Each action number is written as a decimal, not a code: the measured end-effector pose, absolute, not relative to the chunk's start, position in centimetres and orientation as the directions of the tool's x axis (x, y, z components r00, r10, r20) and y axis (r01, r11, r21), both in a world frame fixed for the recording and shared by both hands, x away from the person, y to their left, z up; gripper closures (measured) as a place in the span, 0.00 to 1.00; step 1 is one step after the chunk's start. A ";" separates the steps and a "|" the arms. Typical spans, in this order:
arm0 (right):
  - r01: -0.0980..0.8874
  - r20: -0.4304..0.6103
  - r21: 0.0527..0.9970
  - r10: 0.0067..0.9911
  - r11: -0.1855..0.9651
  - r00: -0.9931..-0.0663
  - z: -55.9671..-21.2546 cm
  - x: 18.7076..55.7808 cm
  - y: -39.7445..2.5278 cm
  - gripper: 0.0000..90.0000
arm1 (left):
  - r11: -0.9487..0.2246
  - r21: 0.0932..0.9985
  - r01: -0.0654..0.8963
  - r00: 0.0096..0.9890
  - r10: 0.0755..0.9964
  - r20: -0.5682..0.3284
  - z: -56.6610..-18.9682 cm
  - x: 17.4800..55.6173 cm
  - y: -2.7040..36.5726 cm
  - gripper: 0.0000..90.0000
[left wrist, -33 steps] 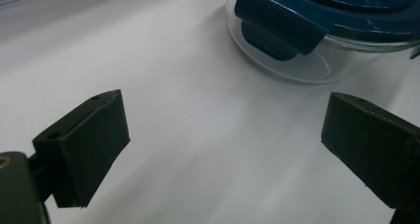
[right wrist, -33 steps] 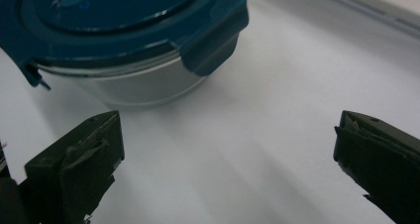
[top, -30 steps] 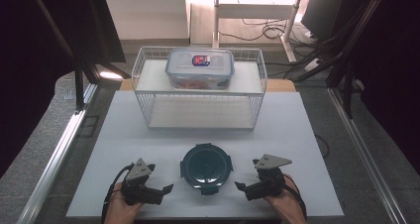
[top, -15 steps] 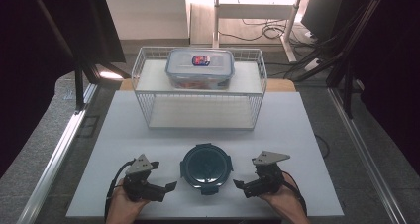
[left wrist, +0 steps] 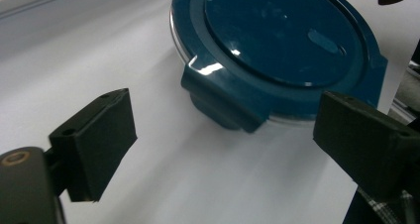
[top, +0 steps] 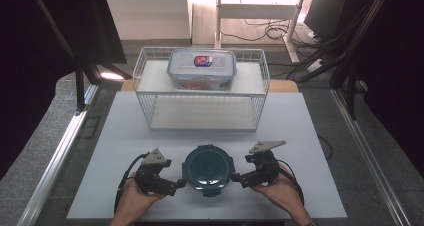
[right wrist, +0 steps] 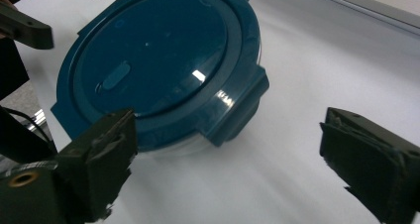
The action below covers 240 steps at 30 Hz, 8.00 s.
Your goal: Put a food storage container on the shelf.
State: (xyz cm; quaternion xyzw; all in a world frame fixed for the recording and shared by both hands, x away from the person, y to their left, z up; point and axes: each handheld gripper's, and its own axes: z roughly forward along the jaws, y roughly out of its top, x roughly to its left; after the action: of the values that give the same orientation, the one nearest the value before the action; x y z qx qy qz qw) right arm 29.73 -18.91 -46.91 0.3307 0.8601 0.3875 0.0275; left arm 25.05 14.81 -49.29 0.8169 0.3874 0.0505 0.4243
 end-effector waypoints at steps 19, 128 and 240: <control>0.725 0.532 0.503 0.492 0.471 -0.689 -49.4 33.4 -18.1 0.31 | -0.232 0.596 0.768 0.607 0.559 -0.565 -51.3 27.3 14.4 0.23; 0.721 0.544 0.650 0.515 0.242 -0.663 -44.6 29.7 -20.3 0.62 | 0.030 0.660 0.751 0.591 0.417 -0.691 -48.4 26.5 16.7 0.64; 0.355 0.134 0.885 0.565 0.301 -0.814 -36.4 34.4 -18.3 0.01 | -0.134 0.895 0.425 0.780 0.555 -0.288 -39.7 29.8 19.7 0.06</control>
State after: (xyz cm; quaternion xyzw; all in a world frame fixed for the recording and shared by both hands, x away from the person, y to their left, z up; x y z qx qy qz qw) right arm 34.44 -18.32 -36.39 0.2875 0.8001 0.5165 0.1020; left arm 29.79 19.67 -39.69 0.7507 0.3266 0.0567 0.5715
